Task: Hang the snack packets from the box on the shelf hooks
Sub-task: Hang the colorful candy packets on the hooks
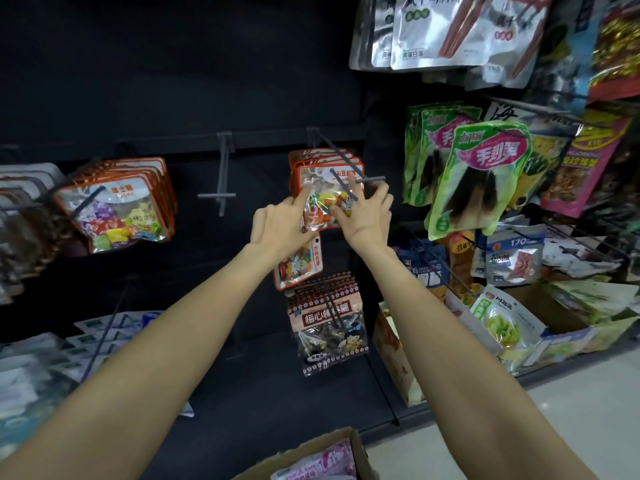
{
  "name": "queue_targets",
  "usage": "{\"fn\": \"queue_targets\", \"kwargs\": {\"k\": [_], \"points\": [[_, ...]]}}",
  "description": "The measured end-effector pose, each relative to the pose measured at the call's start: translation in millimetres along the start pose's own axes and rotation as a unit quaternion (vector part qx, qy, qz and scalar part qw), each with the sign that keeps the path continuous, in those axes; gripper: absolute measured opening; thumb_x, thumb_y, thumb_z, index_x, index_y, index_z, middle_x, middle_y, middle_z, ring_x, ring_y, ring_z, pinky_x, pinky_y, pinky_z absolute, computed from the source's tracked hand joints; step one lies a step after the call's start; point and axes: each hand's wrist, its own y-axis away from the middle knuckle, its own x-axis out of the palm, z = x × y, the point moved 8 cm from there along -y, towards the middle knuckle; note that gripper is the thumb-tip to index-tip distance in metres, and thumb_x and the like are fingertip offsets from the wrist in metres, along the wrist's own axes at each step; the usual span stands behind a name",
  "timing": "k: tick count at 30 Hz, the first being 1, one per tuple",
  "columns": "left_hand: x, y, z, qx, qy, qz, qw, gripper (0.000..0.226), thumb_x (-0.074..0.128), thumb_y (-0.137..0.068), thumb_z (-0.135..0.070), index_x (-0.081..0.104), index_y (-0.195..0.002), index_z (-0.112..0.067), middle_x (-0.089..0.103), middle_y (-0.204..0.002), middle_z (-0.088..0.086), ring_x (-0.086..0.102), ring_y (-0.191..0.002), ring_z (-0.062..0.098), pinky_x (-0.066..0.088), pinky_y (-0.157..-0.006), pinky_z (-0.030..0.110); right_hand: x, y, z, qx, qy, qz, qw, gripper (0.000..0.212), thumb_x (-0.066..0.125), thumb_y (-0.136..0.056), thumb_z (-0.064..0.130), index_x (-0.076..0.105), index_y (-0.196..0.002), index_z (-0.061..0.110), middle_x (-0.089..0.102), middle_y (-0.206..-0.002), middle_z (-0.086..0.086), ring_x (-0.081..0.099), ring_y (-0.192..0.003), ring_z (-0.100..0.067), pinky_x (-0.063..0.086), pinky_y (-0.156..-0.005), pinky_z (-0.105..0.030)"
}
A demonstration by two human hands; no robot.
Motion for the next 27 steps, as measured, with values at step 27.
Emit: {"fn": "queue_targets", "kwargs": {"k": [27], "points": [[-35,52,-24,-0.026,0.345,-0.135,0.928,0.045,0.062,-0.087,-0.043,0.046,-0.128,-0.032,0.067,-0.107,-0.009,0.065,-0.087,0.008,0.053,-0.069,0.028,-70,66,-27,-0.077,-0.237,-0.096,0.964,0.035,0.051,-0.098,0.029,0.055,-0.132,0.028,0.043,-0.098,0.001,0.046,-0.082,-0.007,0.036,-0.072,-0.017]]}}
